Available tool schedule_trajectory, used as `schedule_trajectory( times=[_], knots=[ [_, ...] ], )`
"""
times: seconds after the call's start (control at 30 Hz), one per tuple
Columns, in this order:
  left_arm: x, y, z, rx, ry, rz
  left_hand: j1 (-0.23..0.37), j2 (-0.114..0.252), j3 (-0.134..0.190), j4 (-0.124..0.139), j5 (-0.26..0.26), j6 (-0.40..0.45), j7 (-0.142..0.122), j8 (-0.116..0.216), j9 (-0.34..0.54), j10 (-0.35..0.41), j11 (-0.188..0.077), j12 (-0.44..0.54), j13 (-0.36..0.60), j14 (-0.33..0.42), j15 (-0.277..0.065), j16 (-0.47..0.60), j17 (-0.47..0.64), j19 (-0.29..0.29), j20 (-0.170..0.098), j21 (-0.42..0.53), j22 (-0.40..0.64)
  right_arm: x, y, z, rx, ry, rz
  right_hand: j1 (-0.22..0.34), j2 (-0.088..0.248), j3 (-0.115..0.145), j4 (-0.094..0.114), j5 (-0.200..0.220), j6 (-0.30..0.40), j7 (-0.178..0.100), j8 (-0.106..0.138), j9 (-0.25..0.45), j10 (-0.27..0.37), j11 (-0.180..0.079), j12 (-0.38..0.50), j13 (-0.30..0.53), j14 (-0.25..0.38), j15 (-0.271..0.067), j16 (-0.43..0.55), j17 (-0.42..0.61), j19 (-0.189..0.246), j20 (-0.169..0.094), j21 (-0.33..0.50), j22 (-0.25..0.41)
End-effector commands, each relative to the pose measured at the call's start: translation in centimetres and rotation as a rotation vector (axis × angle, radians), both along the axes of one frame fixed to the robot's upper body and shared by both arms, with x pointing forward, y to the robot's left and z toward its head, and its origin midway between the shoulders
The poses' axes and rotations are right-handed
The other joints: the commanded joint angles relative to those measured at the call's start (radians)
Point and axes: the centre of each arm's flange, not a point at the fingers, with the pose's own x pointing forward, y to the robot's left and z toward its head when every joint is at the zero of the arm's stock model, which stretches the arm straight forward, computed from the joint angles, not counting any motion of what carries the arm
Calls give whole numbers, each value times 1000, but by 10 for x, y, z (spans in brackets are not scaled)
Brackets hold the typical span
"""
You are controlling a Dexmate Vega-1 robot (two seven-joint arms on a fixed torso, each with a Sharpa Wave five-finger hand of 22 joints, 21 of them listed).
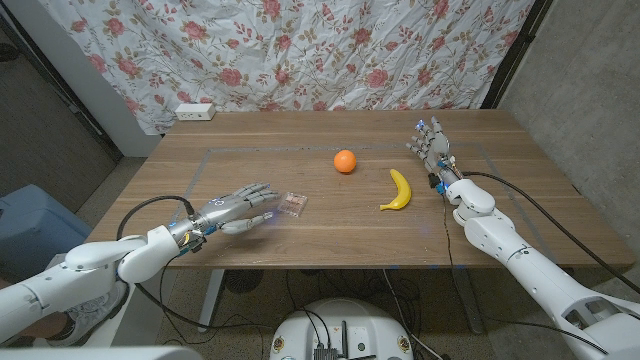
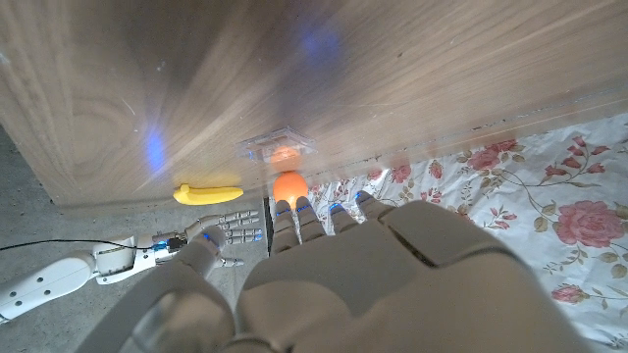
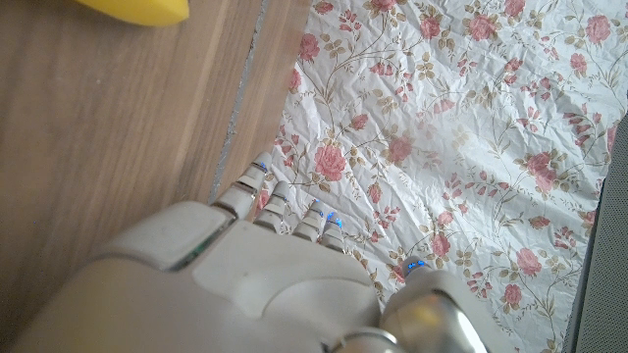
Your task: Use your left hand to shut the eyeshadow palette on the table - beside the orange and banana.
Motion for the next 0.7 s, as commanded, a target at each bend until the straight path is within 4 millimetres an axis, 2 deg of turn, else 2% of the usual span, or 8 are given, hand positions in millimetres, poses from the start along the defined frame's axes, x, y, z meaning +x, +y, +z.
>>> schedule_trajectory(
  times=[0.03, 0.7],
  knots=[
    [3, -10, -6, 84, -1, 22, -10, 123, -8, -1, 10, -3, 5, 4, 1, -3, 4, 8, 1, -65, -5, 9, 4, -228, 9, 7, 4, 0, 0, 0, 0, 0, 0, 1, 108, -5, 0, 5, 3, -8, 6, 5, -2, -8, 4, 4, -6, -134, 3, -1, 6, -2, 5, 3],
    [12, -10, -10, 87, 24, 41, -10, 123, -25, -2, 11, -1, 18, 8, 1, 4, 13, 11, 1, -60, 1, 14, 3, -229, 9, 12, 4, 0, 0, 0, 0, 0, 0, 1, 108, -5, 0, 5, 3, -9, 6, 5, 0, -8, 5, 4, -6, -134, 3, -1, 6, -2, 5, 3]
  ],
)
